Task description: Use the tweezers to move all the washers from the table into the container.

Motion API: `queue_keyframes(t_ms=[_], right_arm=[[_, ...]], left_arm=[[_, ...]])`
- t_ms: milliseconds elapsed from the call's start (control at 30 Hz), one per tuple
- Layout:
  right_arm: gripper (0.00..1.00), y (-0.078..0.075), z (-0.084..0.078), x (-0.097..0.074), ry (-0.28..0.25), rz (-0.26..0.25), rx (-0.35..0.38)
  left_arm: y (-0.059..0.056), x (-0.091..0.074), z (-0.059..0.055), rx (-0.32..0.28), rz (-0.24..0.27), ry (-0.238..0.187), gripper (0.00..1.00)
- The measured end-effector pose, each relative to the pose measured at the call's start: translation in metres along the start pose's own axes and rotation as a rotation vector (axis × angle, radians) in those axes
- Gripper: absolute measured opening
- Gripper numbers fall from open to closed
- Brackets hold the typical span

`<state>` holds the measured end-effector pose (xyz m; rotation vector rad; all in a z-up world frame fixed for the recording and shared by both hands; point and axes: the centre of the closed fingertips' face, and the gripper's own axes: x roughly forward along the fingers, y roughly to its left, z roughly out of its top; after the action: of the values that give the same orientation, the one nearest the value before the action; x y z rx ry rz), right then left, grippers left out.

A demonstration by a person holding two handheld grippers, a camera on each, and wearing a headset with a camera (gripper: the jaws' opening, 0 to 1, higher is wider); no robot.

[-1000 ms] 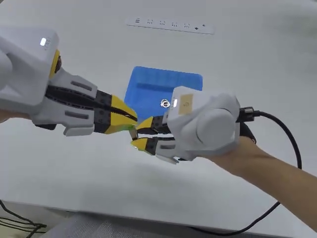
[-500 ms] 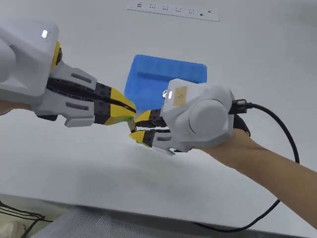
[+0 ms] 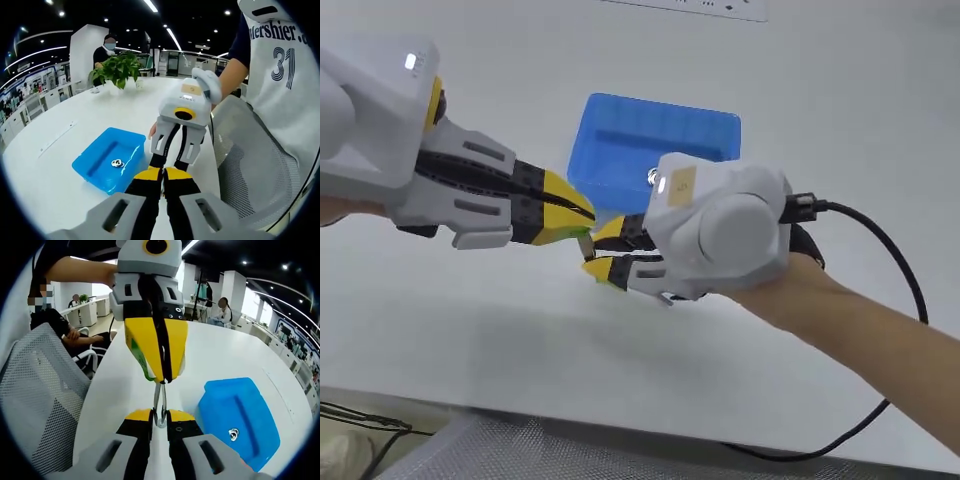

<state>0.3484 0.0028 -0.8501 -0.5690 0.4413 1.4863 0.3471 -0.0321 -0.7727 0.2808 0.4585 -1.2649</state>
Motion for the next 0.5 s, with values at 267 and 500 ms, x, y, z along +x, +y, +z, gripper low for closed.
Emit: queue_keyframes(t_ms=[267, 500], right_arm=[[0.12, 0.002, -0.001, 0.003, 0.001, 0.01, 0.008], [0.12, 0.002, -0.002, 0.004, 0.001, 0.011, 0.014]], left_arm=[[0.005, -0.005, -0.01, -0.006, -0.009, 0.01, 0.06], [0.006, -0.004, -0.012, -0.022, -0.016, 0.004, 0.06]])
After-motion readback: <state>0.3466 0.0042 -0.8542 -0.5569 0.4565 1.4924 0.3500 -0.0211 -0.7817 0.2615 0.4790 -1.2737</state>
